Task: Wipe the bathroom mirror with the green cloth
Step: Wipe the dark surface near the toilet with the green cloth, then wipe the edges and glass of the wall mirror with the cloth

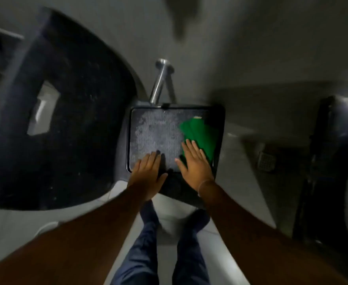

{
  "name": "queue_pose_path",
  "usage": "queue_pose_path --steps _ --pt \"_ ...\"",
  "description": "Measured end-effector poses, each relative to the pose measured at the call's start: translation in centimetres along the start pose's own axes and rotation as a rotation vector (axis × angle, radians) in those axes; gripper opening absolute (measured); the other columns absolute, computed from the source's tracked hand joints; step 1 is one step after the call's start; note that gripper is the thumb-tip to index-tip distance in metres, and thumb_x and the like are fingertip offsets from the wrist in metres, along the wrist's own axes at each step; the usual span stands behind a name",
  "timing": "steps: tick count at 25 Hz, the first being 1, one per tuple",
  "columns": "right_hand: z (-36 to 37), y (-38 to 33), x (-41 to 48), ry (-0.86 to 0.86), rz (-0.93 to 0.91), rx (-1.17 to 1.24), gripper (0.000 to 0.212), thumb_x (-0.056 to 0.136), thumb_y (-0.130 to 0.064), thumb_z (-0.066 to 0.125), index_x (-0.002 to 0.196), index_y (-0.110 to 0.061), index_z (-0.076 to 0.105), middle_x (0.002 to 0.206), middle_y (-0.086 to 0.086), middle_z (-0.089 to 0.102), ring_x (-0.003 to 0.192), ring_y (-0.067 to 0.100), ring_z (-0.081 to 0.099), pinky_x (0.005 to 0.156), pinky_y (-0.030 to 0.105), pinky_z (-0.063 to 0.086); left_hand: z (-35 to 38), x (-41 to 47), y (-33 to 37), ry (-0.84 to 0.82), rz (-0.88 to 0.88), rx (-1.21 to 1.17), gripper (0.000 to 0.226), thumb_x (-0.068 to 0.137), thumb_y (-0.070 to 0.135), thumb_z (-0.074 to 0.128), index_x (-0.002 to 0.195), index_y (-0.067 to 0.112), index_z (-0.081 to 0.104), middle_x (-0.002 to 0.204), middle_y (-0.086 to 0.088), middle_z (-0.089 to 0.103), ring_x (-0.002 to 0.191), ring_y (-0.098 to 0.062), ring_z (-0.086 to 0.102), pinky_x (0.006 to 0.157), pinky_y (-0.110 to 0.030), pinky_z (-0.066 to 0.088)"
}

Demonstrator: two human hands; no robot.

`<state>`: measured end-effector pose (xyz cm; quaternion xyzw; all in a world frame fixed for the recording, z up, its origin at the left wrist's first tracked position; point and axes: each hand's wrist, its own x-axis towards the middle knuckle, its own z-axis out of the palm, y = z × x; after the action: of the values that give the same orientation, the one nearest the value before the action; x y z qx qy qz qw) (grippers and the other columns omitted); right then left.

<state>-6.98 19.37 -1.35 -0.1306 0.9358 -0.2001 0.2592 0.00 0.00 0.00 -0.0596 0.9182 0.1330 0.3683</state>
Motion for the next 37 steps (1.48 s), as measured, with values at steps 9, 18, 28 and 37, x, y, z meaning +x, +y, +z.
queue_pose_path --steps 9,18,28,37 --pt "6.0 2.6 7.2 0.215 0.098 -0.147 0.080 0.109 -0.055 0.049 0.173 -0.013 0.026 0.182 0.014 0.023 0.169 0.034 0.023 0.135 0.058 0.021 2.8 3.7 -0.7 0.112 0.118 -0.010 0.071 0.120 0.048 0.036 0.182 0.017 0.024 0.190 -0.007 0.024 0.177 -0.028 0.018 0.143 -0.047 0.011" --pt "4.3 5.8 10.3 0.280 0.210 -0.044 0.080 0.110 -0.045 0.048 0.175 -0.011 0.014 0.183 0.024 0.005 0.171 0.043 0.007 0.138 0.056 0.012 2.8 3.4 -0.6 0.157 0.097 -0.050 0.068 0.120 0.048 0.036 0.181 0.018 0.030 0.187 -0.006 0.033 0.176 -0.027 0.023 0.143 -0.046 0.011" --pt "-7.3 0.2 4.3 0.391 0.520 1.161 0.049 0.120 -0.018 0.039 0.167 -0.006 0.037 0.170 0.020 0.045 0.153 0.042 0.048 0.132 0.047 0.035 -6.3 -3.6 4.6 0.288 0.143 -0.032 0.071 0.120 0.047 0.030 0.184 0.020 0.015 0.193 -0.004 0.015 0.180 -0.024 0.008 0.143 -0.042 -0.002" --pt "-35.3 -15.3 -15.5 0.482 0.081 2.143 0.048 0.117 -0.031 0.038 0.153 -0.009 0.061 0.148 0.025 0.068 0.097 0.031 0.082 0.098 0.048 0.063 -35.2 -17.3 14.2 0.896 0.325 -0.107 0.063 0.117 0.031 0.041 0.178 0.014 0.038 0.186 -0.007 0.036 0.174 -0.028 0.034 0.144 -0.045 0.021"
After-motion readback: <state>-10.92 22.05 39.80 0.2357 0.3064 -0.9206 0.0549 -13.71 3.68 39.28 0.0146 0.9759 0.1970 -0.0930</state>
